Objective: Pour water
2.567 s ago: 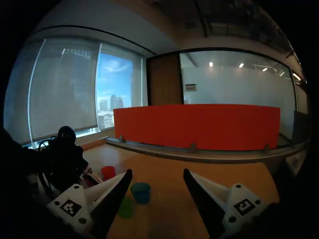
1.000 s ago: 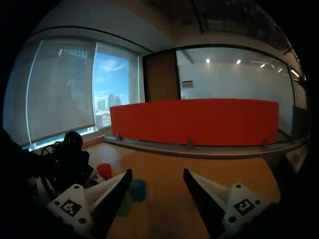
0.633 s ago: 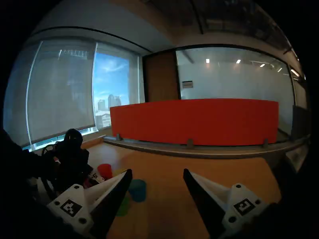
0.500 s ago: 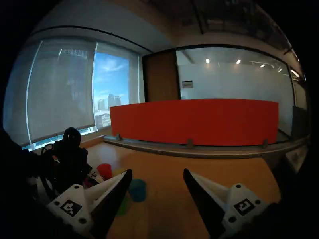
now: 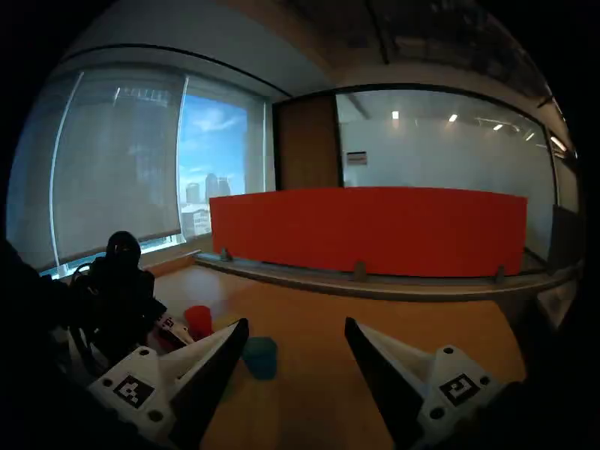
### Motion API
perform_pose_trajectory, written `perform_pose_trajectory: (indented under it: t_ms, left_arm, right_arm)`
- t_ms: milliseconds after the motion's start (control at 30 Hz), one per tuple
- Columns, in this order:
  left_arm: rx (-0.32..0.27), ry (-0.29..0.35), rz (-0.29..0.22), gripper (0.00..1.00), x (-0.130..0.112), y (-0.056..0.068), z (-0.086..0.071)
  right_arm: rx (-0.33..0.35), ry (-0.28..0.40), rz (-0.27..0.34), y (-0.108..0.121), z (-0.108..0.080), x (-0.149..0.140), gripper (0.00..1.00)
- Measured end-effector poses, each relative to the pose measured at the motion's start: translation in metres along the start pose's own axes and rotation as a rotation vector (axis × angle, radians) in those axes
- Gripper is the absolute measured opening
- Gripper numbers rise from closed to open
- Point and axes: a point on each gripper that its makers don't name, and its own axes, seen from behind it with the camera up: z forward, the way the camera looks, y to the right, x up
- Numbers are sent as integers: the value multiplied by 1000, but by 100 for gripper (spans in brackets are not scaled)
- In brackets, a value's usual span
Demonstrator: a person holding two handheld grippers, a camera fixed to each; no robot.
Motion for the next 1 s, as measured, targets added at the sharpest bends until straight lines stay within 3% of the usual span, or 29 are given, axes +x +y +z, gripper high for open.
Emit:
perform_pose_trajectory:
  t_ms: [367, 1000]
  left_arm:
    - [7, 59, 14, 82, 14, 0, -22]
    - [33, 251, 38, 82, 59, -3, -66]
  right_arm:
    - [5, -11, -20, -3, 5, 0, 99]
    - [15, -41, -44, -4, 18, -11, 99]
